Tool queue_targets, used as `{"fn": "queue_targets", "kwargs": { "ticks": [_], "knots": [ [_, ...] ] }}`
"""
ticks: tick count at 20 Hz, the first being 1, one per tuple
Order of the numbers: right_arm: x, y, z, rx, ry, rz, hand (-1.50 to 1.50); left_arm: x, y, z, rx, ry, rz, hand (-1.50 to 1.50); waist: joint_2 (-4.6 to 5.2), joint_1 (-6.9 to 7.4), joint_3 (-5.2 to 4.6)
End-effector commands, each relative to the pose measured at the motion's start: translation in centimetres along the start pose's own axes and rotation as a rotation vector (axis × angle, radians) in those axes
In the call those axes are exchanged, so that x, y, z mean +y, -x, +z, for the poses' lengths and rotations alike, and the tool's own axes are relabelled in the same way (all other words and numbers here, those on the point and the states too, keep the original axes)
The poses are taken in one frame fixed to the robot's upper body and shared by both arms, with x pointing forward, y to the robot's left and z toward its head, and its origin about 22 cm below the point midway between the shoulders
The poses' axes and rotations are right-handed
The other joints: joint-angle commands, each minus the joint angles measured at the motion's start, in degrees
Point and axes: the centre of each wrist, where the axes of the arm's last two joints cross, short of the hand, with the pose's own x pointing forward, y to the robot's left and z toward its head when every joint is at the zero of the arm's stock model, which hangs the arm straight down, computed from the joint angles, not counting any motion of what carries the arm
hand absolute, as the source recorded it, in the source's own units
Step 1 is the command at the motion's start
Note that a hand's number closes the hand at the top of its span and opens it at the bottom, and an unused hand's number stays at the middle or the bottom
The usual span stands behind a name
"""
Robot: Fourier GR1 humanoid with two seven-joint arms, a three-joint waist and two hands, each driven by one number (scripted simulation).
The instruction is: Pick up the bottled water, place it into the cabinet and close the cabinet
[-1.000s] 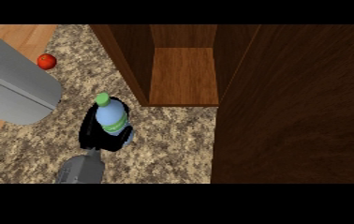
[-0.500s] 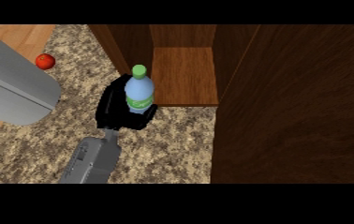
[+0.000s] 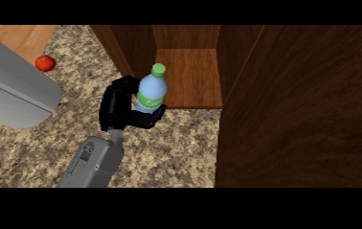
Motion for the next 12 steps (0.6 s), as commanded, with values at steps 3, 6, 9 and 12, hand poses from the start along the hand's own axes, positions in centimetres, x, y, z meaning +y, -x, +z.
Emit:
{"fn": "queue_targets", "kwargs": {
  "ticks": [3,6,9,12],
  "knots": [
    [0.0,0.2,-0.5,-0.014,0.005,0.007,-1.50,-7.7,-4.8,-4.5,-0.080,0.112,-0.070,1.50,0.50,-2.46,0.40],
    [-0.1,-0.2,-0.6,0.002,-0.022,-0.007,-1.50,-7.5,-4.2,-4.9,-0.086,0.056,-0.140,1.50,0.89,-3.50,0.37],
    [0.0,0.3,-0.9,0.005,-0.039,-0.014,-1.50,-7.8,-4.7,-5.7,-0.090,0.025,-0.178,1.50,0.99,-3.81,0.37],
    [-1.0,-0.1,-0.7,0.007,-0.043,-0.009,-1.50,-7.9,-4.6,-5.7,-0.089,-0.016,-0.218,1.50,1.19,-4.53,0.40]
  ]
}}
